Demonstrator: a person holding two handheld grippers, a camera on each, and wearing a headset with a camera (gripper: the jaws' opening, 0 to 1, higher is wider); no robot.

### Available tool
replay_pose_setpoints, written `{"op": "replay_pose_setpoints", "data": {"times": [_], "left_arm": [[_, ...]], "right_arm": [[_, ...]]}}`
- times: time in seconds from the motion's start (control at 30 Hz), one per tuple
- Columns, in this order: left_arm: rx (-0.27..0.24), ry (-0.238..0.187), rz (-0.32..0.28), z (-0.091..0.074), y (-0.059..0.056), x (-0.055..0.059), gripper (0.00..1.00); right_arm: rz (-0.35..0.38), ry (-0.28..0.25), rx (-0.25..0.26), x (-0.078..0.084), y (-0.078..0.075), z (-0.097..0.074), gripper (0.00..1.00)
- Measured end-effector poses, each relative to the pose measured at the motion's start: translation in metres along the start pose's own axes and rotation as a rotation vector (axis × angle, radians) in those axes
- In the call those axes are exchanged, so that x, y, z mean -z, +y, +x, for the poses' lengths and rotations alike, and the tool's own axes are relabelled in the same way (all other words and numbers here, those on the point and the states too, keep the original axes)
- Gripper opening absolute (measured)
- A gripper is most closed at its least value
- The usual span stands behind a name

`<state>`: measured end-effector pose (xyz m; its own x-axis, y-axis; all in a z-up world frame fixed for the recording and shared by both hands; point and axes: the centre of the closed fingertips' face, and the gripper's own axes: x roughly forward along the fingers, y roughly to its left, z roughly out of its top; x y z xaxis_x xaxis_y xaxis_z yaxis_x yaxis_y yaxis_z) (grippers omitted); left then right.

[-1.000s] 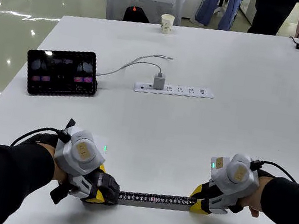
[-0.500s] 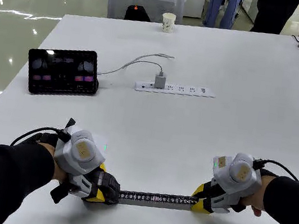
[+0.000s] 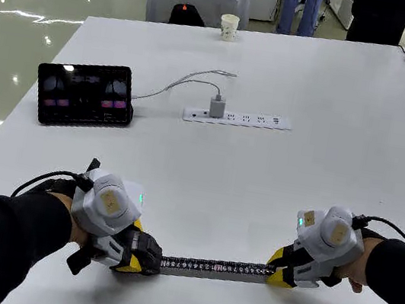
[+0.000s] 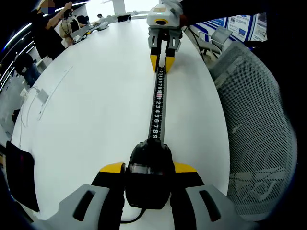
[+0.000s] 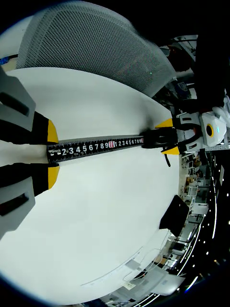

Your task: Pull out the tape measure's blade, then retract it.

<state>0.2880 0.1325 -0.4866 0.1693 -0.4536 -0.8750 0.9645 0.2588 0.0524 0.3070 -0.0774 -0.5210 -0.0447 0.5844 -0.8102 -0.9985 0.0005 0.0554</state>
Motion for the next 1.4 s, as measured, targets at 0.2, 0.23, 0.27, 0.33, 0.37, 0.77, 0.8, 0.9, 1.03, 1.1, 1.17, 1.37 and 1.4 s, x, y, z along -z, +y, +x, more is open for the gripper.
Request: {"op": "replay_pose_setpoints", "data": {"times": [0.2,0.23,0.27,0.33,0.37,0.77,0.8,0.9,1.03,1.1,1.17,1.37,1.4], "left_arm": [[-0.001,0.000,0.000,0.000,0.000,0.000,0.31],[-0.001,0.000,0.000,0.000,0.000,0.000,0.31],[-0.001,0.000,0.000,0.000,0.000,0.000,0.31],[-0.001,0.000,0.000,0.000,0.000,0.000,0.31],[0.000,0.000,0.000,0.000,0.000,0.000,0.31],[-0.006,-0.005,-0.001,0.000,-0.001,-0.001,0.31],[-0.006,-0.005,-0.002,0.000,-0.001,-0.001,0.31],[-0.003,-0.007,-0.004,0.000,0.000,-0.001,0.31],[-0.003,-0.007,-0.004,0.000,0.000,-0.001,0.31],[-0.004,-0.007,-0.004,0.000,0.000,-0.001,0.31],[-0.004,-0.007,-0.004,0.000,0.000,-0.001,0.31],[-0.001,-0.005,-0.004,0.000,-0.001,-0.001,0.31],[-0.001,-0.004,-0.010,0.000,0.000,-0.001,0.31]], "right_arm": [[-0.002,0.006,0.002,0.004,0.000,-0.003,0.10],[-0.003,0.007,0.003,0.005,0.000,-0.003,0.10],[-0.004,0.009,0.004,0.005,0.000,-0.004,0.10],[-0.003,0.012,0.006,0.007,0.000,-0.005,0.10],[-0.003,0.013,0.006,0.007,0.000,-0.005,0.10],[0.015,0.016,0.009,0.017,-0.001,-0.015,0.10],[0.015,0.015,0.009,0.018,-0.002,-0.015,0.10],[0.018,0.014,0.011,0.021,-0.002,-0.018,0.10],[0.021,0.016,0.015,0.024,-0.003,-0.021,0.10],[0.023,0.017,0.017,0.026,-0.003,-0.021,0.10],[0.024,0.017,0.017,0.026,-0.003,-0.022,0.10],[0.028,0.010,0.022,0.026,-0.003,-0.022,0.11],[0.023,0.011,0.022,0.026,-0.003,-0.021,0.11]]}}
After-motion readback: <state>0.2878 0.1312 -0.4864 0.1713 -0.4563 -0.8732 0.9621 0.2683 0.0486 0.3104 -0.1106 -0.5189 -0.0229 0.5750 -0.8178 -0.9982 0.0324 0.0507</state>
